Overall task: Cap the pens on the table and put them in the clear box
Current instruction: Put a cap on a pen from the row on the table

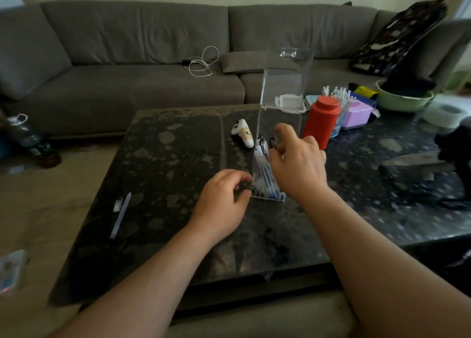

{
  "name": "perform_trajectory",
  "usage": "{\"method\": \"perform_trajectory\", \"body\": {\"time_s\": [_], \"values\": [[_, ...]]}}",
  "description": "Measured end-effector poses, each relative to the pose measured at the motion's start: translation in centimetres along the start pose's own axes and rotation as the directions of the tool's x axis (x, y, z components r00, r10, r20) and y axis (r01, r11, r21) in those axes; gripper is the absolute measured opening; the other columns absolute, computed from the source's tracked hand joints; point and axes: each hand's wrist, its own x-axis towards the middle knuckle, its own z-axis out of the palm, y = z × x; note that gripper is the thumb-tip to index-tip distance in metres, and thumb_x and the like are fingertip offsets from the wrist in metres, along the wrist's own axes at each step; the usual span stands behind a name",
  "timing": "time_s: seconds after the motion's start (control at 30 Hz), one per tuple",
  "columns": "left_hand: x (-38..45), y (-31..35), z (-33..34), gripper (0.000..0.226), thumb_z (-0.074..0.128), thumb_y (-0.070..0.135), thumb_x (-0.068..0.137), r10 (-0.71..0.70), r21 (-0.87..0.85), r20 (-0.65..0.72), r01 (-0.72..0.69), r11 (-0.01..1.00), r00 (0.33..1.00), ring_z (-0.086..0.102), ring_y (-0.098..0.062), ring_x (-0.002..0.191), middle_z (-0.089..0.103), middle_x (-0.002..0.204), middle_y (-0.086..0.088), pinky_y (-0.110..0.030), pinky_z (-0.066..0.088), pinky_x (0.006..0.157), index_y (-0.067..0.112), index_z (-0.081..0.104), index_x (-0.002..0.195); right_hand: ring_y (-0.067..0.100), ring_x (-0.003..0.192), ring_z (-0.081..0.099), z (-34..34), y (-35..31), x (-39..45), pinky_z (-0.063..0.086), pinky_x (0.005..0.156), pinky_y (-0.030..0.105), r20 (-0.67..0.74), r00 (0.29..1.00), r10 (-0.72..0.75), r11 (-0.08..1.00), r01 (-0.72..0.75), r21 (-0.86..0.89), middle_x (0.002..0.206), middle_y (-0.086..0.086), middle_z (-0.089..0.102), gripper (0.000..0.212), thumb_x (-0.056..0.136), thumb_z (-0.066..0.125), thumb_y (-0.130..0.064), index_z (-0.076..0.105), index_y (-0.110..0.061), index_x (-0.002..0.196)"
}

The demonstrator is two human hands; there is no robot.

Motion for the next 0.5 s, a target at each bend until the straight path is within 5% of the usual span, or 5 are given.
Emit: {"method": "perform_trajectory", "body": {"time_s": [0.1,0.27,0.4,0.5], "values": [[-0.1,0.4,1.0,0.028,0.068,0.024,0.096,0.035,0.0,0.009,-0.035,0.999,0.999,0.052,0.003,0.105,0.053,0.119,0.021,-0.014,0.046,0.09,0.033,0.066,0.123,0.022,0.095,0.044,0.0,0.0,-0.2,0.034,0.081,0.044,0.0,0.999,-0.054,0.995,0.054,-0.08,0.092,-0.009,0.063,0.028,0.102,0.047,-0.031,0.046,-0.037,0.129],[-0.3,-0.2,1.0,0.027,0.067,0.026,0.096,0.045,0.036,0.043,-0.046,0.998,0.998,0.051,0.0,0.112,0.054,0.123,0.02,-0.023,0.049,0.096,0.035,0.066,0.122,0.025,0.101,0.045,-0.1,0.2,-0.3,0.033,0.079,0.042,0.062,0.995,-0.079,0.976,0.09,-0.2,0.108,-0.009,0.065,0.025,0.104,0.048,-0.042,0.072,-0.039,0.11],[-0.3,-1.3,-0.6,0.022,0.067,0.026,0.096,0.028,0.127,0.011,-0.029,0.992,1.0,0.051,-0.002,0.107,0.053,0.114,0.021,-0.021,0.045,0.094,0.036,0.069,0.116,0.027,0.109,0.046,-0.2,-1.3,-0.7,0.04,0.087,0.045,0.012,0.99,-0.137,0.979,0.138,-0.15,0.12,-0.003,0.059,0.03,0.1,0.056,-0.034,0.069,-0.036,0.127],[-0.2,-3.2,-2.9,0.02,0.068,0.022,0.094,0.025,0.177,-0.044,-0.017,0.984,0.999,0.056,-0.011,0.106,0.06,0.109,0.014,-0.027,0.046,0.094,0.034,0.073,0.108,0.031,0.102,0.054,1.1,-3.7,-1.6,0.05,0.081,0.049,0.02,0.976,-0.215,0.976,0.216,-0.014,0.111,0.002,0.062,0.029,0.094,0.059,-0.028,0.073,-0.028,0.12]]}}
